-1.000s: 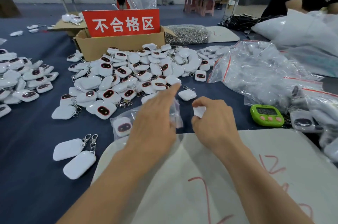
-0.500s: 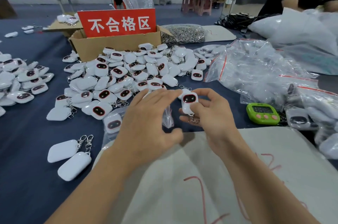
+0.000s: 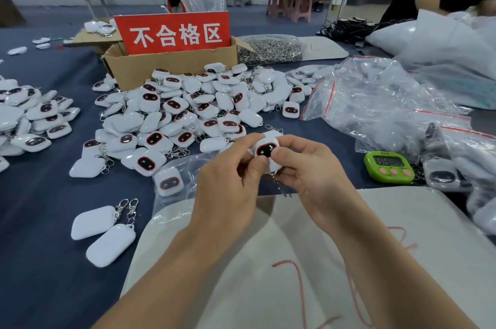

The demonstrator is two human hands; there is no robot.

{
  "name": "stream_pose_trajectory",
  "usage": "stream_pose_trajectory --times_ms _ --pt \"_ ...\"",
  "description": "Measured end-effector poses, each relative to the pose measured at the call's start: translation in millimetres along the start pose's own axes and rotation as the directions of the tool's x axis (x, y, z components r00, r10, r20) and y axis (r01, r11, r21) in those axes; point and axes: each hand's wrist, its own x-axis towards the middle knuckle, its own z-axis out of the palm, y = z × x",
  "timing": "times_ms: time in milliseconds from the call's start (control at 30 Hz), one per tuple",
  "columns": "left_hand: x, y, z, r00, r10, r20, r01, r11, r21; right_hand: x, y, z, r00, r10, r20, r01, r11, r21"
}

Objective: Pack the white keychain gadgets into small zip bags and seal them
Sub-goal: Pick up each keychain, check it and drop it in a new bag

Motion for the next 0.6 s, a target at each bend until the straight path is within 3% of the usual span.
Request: stream_pose_trajectory --times_ms 200,600 --pt "3 -5 0 0.998 0.056 -0.019 -0.055 0.998 0.018 -2 -2 2 0.992 -0.083 -0.095 0.067 0.985 -0.160" --pt "-1 6 2 0.999 -0.019 0.042 0.029 0.967 -0.252 -5 -7 -2 0.981 -0.146 -0.131 0.128 0.982 -0.141"
